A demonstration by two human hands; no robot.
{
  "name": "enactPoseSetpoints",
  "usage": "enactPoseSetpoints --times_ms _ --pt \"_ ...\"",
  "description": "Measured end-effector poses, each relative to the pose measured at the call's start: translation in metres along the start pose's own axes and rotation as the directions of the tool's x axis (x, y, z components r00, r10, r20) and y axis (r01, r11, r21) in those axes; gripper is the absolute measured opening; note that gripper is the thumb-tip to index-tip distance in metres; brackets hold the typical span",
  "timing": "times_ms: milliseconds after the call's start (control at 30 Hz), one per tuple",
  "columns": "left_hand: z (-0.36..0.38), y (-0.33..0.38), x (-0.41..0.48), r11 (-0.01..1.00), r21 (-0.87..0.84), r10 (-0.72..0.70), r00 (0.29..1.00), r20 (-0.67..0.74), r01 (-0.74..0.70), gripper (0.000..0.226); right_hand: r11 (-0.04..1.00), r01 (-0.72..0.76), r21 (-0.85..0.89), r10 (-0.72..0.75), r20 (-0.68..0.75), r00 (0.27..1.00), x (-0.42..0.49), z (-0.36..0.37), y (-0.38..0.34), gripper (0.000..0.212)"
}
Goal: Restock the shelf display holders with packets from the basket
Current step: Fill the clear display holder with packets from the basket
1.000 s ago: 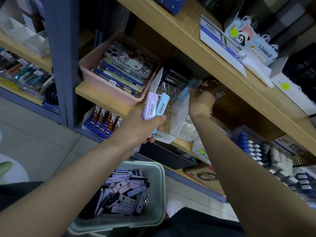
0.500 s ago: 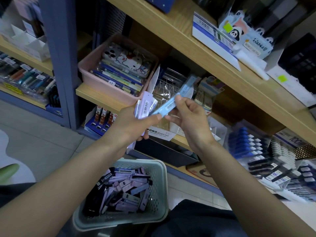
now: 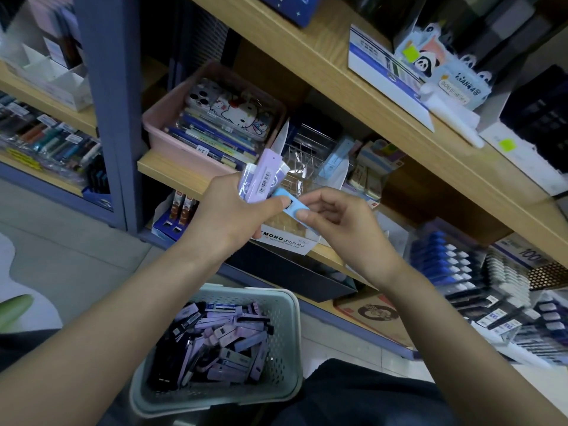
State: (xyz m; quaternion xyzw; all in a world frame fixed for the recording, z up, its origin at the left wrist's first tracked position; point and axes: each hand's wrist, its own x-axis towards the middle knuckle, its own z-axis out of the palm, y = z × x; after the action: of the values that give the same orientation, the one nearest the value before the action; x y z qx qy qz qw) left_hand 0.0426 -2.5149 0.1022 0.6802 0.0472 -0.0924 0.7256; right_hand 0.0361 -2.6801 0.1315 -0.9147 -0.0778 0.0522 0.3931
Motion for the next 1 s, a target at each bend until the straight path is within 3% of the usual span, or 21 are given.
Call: enactPoseSetpoints --times_ms 33,133,200,300,400,500,600,800,1000 --pt "0.0 0.0 0.0 1.0 -0.015 0.001 1.0 -0.006 -0.001 0.01 1.0 -0.004 -0.018 0.004 0.013 1.0 0.001 0.001 0.002 0.008" --pt "0.0 0.001 -0.001 0.998 -0.057 -0.016 0.999 -0.031 0.014 0.009 0.954 0.076 -0.289 -0.055 0.081 0.995 0.003 0.002 0.01 0.002" --pt "-0.001 0.001 0.0 0.997 -0.069 -0.035 0.998 -0.054 0.031 0.008 0.946 0.092 -0.311 -0.076 0.061 0.995 0.007 0.001 0.016 0.006" --pt "-0.004 0.001 0.005 0.997 -0.067 -0.051 0.996 -0.071 0.046 0.006 0.994 -0.036 -0.101 0.012 -0.224 0.974 0.018 -0.006 0.027 0.017" --pt "-0.002 0.0 0.009 0.995 -0.07 -0.069 0.995 -0.07 0.064 0.002 0.999 -0.044 -0.024 0.024 -0.532 0.846 0.033 -0.013 0.038 0.023" --pt "0.001 -0.001 0.009 0.994 -0.075 -0.085 0.995 -0.044 0.081 0.002 0.994 -0.093 -0.051 0.032 -0.691 0.723 0.048 -0.013 0.046 0.023" --pt "0.002 -0.002 0.01 0.993 -0.066 -0.104 0.994 -0.016 0.103 0.008 0.982 -0.138 -0.126 0.007 -0.713 0.701 0.061 -0.009 0.05 0.031" --pt "0.001 -0.005 0.013 0.993 -0.042 -0.107 0.994 -0.01 0.107 0.007 0.963 -0.165 -0.212 -0.029 -0.692 0.721 0.067 -0.011 0.053 0.027" --pt "0.006 -0.006 0.012 0.994 -0.05 -0.099 0.995 -0.003 0.099 0.008 0.971 -0.144 -0.189 0.002 -0.599 0.8 0.065 -0.012 0.063 0.025"
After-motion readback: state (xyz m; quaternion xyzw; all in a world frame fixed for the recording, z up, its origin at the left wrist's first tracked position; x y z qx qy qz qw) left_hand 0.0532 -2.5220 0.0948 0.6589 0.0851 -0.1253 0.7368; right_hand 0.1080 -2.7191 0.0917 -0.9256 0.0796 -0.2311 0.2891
